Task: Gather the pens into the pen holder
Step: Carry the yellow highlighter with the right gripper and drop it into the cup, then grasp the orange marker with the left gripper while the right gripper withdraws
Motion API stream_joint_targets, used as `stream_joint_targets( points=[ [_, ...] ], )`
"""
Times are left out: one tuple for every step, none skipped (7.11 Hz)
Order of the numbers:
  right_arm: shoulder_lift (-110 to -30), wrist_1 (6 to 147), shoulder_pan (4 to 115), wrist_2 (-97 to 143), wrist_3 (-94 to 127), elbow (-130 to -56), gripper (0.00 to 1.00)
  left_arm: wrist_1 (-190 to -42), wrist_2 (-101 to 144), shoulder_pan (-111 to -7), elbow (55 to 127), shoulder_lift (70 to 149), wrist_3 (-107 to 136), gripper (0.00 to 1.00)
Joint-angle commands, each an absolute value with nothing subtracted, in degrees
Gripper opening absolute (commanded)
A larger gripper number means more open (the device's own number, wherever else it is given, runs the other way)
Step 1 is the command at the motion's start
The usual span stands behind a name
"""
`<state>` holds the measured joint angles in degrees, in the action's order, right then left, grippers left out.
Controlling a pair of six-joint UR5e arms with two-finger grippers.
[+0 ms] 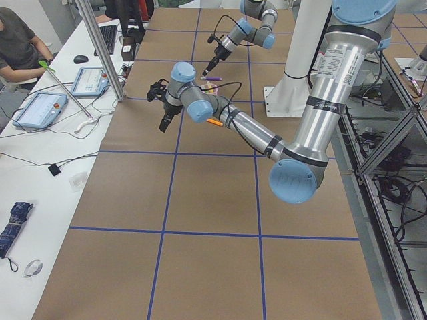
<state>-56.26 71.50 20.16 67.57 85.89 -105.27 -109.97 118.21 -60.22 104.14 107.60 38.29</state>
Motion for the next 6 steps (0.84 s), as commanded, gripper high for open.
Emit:
stream_joint_targets(
  points=[
    [-59.1, 71.5, 25.2, 75.6, 85.2, -108.5, 1.0, -109.8, 118.4, -54.8, 103.7, 112.5, 43.0, 0.99],
    [-63.5, 71.3, 31.1, 85.4, 83.8, -110.5, 1.0, -109.8, 119.9, -52.1, 102.0, 114.3, 43.4, 1.0],
    [-66.2, 71.2, 36.9, 94.0, 78.4, -110.6, 1.0, -107.2, 123.5, -48.8, 101.3, 114.5, 43.5, 1.0],
    [-69.9, 71.1, 41.8, 100.4, 72.9, -110.4, 1.0, -103.7, 126.8, -45.3, 99.8, 117.3, 42.6, 0.99],
    [-74.1, 70.9, 45.8, 104.8, 68.3, -110.3, 1.0, -103.5, 126.7, -43.0, 97.6, 118.8, 42.5, 0.94],
    [-76.3, 70.9, 48.4, 108.9, 64.7, -109.6, 1.0, -102.8, 124.8, -40.4, 94.7, 119.7, 36.6, 0.93]
  ],
)
